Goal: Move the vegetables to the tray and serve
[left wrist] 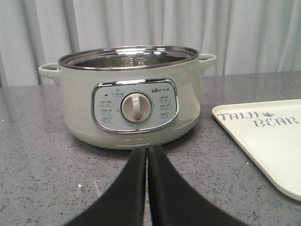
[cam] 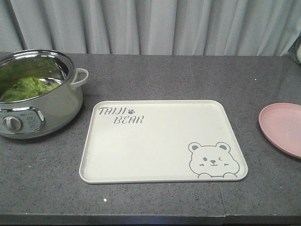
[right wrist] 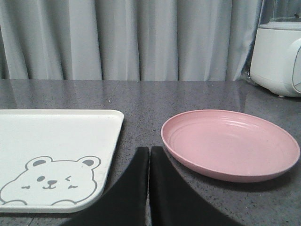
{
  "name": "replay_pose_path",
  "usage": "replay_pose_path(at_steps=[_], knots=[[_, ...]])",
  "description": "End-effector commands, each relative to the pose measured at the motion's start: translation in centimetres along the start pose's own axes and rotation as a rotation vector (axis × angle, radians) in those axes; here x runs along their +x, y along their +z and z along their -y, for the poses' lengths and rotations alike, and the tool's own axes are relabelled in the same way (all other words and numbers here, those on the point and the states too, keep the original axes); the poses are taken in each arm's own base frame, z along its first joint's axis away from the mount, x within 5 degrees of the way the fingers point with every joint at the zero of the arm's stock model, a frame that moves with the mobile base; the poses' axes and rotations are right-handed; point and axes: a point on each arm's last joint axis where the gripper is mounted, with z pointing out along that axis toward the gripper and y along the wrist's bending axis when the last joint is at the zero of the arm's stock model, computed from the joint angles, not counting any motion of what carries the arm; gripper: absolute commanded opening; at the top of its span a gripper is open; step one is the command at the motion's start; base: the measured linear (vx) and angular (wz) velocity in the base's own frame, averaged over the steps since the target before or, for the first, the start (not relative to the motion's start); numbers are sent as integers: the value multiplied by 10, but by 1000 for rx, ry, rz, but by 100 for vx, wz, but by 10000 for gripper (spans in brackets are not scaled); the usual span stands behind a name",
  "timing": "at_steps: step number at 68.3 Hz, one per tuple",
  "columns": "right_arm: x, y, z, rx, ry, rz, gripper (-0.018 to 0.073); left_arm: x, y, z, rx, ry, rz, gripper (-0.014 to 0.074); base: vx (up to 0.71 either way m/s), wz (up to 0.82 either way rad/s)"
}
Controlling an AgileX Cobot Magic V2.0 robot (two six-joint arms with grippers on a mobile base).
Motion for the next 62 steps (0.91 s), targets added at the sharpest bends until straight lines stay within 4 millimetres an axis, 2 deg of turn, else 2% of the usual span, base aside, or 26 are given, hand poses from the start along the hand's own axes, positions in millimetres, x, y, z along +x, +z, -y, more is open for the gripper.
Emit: replay_pose_path(at_steps=[1,5,12,24,32,39,50,55,62], knots=[[-8,-1,1,12,-9,113,-6,-8,-1,0,4,-12,127,-6,0,0],[-18,-2,1,10,-7,119,-6,-21,-4,0,6,-29,176,-6,0,0],[-42,-9,0,6,-25,89,-6,-58,-13,0,6,-33,262,-6,0,0],[-101,-18,-2,1,-26,84,-6,-122,-28,-1,1,-34,249,-6,0,0],[-136,-11,-2,-2,-26,49,-6,-159,-22,-1,-3,-35,177,-6,0,0],[-157,4,-2,-4,-20,-22,-6,-185,-5,-1,-6,-35,95,-6,0,0],[-173,39,-3,-7,-18,-193,-6,-203,27,-1,-9,-34,-25,-6,0,0],[-174,55,-2,-7,-21,-243,-6,-199,45,-1,-11,-34,-94,-6,0,0],[-164,72,-2,-8,-17,-316,-6,-188,62,-1,-13,-33,-196,-6,0,0]])
